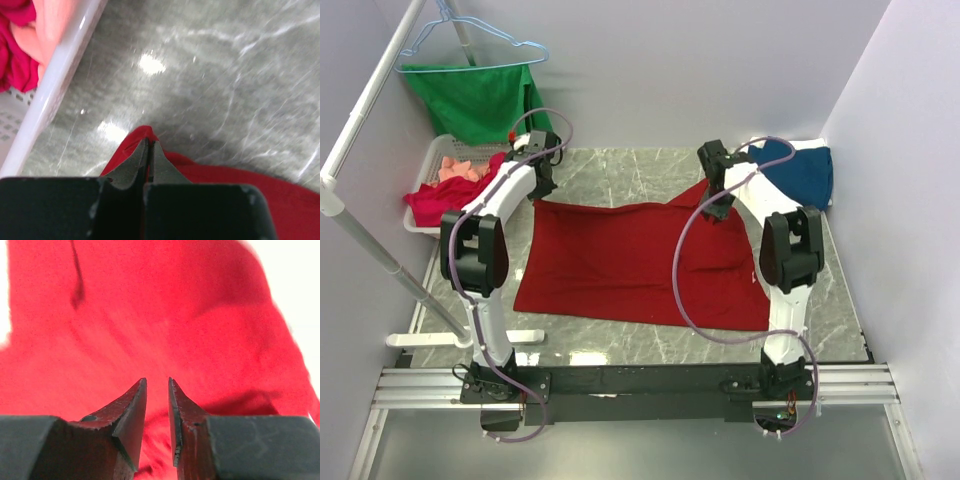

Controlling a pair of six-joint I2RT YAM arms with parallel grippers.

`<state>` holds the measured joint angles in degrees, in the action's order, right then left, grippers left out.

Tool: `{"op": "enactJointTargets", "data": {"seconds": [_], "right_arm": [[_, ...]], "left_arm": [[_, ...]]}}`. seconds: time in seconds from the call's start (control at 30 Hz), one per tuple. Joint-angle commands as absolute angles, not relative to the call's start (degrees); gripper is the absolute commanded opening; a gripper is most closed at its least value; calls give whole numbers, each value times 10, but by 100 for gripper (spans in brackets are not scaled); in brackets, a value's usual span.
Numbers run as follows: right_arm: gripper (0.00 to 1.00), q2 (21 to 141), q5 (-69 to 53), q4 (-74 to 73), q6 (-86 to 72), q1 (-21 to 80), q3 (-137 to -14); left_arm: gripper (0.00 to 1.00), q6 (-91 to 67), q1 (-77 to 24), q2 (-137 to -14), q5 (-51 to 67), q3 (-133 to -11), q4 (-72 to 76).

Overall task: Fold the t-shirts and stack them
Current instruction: Fold the tshirt

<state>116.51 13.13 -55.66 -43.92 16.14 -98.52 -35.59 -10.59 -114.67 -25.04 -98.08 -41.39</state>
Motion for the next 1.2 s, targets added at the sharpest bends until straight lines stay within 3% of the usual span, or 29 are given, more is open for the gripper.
{"op": "enactJointTargets", "data": {"seconds": [0.0, 0.23, 0.47, 0.73, 1.17], "right_arm": [[32, 1213, 145, -494, -433, 134, -1065], [34, 1333, 107, -468, -420, 107, -1222], [42, 1358, 83, -381, -409, 91, -1237], [44, 1391, 94, -330, -388, 78, -1274], [50, 1466, 67, -362, -408, 50, -1378]], "left_arm": [[1, -363, -104, -1105, -236, -954, -417], [1, -368, -104, -1100, -227, -928, -420], [1, -368, -104, -1100, -214, -918, -421], [1, -370, -105, -1105, -195, -920, -424], [1, -372, -106, -1112, -184, -929, -428]]}}
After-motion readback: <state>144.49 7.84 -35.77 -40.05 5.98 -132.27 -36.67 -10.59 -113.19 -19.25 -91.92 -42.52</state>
